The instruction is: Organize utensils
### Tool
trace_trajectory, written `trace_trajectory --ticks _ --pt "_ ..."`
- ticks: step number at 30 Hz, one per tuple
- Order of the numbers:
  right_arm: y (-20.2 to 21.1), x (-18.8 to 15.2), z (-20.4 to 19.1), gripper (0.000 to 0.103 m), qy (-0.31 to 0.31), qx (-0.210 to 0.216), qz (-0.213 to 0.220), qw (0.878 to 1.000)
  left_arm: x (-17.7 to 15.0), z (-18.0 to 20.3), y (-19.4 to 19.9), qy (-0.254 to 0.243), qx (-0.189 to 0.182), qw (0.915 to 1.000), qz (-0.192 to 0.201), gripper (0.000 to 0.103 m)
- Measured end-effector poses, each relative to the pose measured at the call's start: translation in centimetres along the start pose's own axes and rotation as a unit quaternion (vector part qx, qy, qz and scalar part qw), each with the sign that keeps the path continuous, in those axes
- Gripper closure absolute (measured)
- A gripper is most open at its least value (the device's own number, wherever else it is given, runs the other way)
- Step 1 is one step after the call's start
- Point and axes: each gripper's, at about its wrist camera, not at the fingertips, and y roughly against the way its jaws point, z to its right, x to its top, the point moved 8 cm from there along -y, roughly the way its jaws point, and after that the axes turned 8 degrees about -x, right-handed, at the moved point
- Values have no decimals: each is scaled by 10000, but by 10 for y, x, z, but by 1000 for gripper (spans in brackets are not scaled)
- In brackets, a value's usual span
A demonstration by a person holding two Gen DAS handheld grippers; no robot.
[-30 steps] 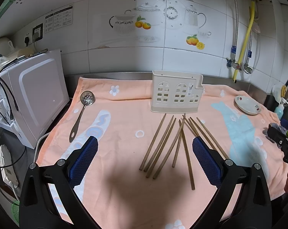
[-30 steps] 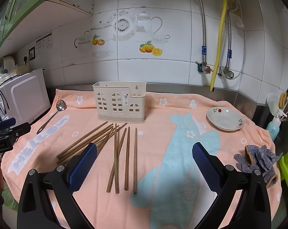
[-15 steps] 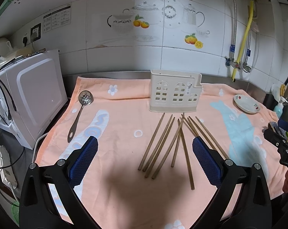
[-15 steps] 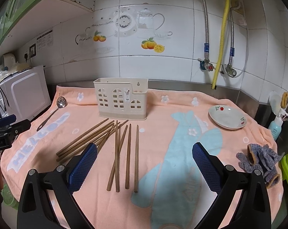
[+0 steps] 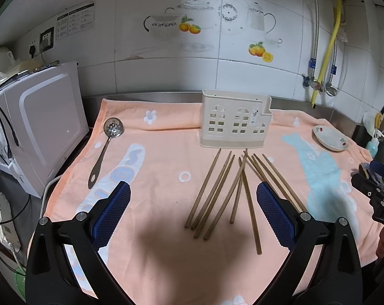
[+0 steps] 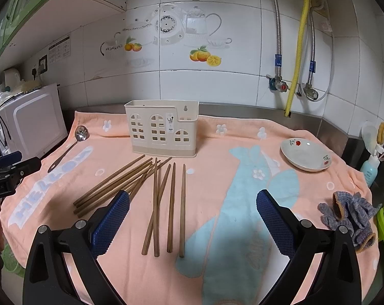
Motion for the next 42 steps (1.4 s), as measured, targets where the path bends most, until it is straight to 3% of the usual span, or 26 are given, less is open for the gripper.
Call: trace_trajectory --ticks 27,29,31,35,42 --pt "-33 -26 -15 8 102 201 -497 9985 -16 -4 -27 -128 -77 9994 -307 5" --pt "-38 -32 -16 10 110 229 -583 9980 -19 -6 -31 -100 -122 9992 -361 5" --pt "-44 -35 -19 21 126 284 -688 9971 -22 -10 -35 -43 -130 9990 -417 6" --pt "-54 -43 -22 25 136 318 -836 9959 -28 -16 -41 62 -192 9986 -491 7" --pt "-63 -56 -39 45 217 674 -1051 9919 -38 -22 -51 179 -285 9975 -621 21"
